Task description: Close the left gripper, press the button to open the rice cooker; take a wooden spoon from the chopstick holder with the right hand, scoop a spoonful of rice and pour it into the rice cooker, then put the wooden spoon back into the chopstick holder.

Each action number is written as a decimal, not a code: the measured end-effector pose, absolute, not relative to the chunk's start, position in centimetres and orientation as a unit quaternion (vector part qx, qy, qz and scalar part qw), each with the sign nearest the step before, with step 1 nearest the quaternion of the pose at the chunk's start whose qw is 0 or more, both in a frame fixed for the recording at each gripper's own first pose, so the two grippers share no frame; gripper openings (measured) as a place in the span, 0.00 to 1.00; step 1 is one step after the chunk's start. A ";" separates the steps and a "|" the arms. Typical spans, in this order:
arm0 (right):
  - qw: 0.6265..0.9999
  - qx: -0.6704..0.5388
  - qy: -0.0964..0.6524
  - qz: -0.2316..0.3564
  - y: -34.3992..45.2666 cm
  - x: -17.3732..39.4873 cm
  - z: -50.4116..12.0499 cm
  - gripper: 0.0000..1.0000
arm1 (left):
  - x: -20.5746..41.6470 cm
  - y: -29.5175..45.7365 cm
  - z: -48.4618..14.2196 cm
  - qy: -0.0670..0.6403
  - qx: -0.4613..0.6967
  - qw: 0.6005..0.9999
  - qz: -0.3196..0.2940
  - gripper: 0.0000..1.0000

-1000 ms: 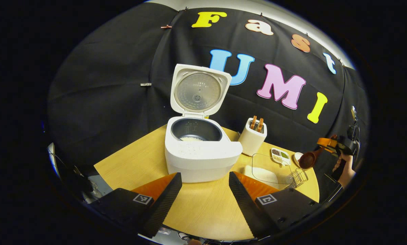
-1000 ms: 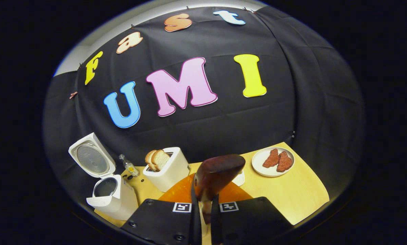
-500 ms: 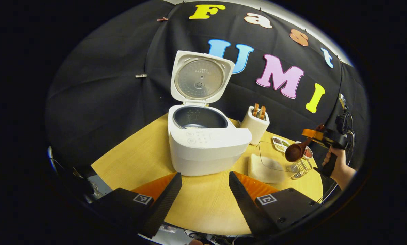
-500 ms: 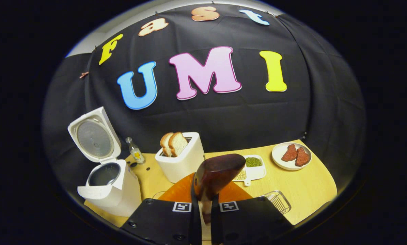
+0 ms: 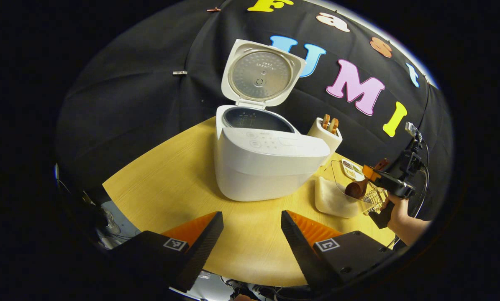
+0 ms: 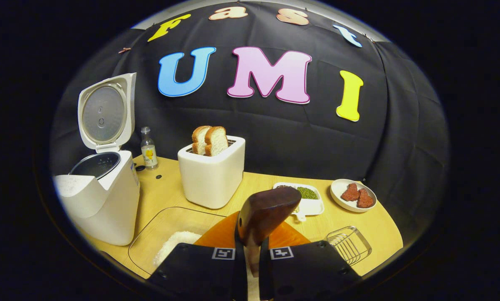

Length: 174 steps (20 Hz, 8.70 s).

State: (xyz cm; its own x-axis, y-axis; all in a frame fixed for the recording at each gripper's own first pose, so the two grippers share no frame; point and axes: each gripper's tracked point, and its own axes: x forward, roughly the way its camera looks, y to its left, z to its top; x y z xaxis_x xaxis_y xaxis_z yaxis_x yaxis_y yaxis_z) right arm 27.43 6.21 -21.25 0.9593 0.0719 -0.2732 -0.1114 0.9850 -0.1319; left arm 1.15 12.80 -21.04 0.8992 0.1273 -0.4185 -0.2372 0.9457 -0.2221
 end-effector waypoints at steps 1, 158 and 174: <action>0.986 -0.075 0.139 0.051 7.1 27.2 -21.8 0.16 | 1.0 13.1 -21.0 0.204 -0.135 0.965 0.097 0.95; 0.957 0.185 0.224 -0.003 -14.4 30.9 -20.7 0.16 | 3.7 4.1 -1.9 0.058 -0.069 0.981 0.171 0.96; 0.971 0.154 0.176 -0.056 -17.8 26.6 -16.5 0.98 | 5.2 10.7 7.5 -0.016 -0.029 0.980 0.196 0.95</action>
